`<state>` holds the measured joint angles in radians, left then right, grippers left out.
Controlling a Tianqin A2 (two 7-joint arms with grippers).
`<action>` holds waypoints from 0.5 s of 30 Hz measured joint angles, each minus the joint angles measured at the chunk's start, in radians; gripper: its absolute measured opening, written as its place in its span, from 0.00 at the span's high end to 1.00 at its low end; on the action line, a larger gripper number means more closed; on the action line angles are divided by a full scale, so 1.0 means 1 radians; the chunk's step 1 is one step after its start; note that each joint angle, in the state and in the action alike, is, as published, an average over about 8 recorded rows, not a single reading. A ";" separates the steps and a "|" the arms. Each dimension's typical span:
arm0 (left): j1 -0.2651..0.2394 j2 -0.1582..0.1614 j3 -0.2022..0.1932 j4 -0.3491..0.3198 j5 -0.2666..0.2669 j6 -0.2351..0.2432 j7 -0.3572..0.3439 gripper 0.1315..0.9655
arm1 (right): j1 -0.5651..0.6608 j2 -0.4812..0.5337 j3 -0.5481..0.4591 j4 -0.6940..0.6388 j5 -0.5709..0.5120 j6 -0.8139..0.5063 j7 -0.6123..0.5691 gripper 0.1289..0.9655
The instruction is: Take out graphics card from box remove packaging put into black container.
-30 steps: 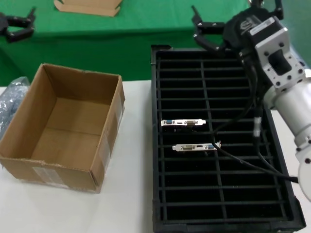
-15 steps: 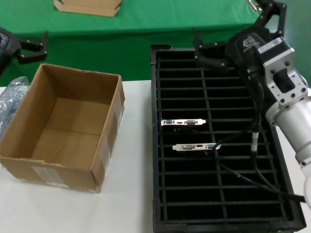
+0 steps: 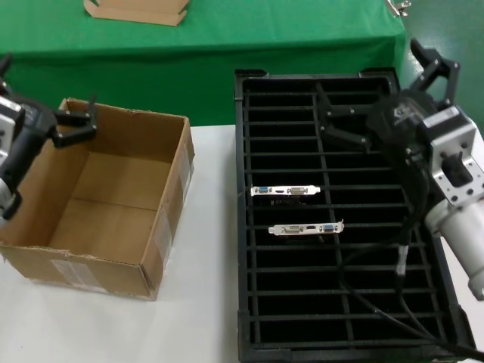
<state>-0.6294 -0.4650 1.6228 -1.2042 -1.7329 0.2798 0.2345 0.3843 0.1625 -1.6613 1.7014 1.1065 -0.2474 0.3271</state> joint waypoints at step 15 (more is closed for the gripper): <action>0.184 0.048 -0.007 -0.116 -0.020 -0.082 -0.068 0.00 | -0.113 0.040 0.018 -0.030 0.203 0.072 -0.096 0.00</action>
<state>-0.4453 -0.4166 1.6161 -1.3201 -1.7526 0.1980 0.1660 0.2718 0.2028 -1.6433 1.6717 1.3092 -0.1750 0.2315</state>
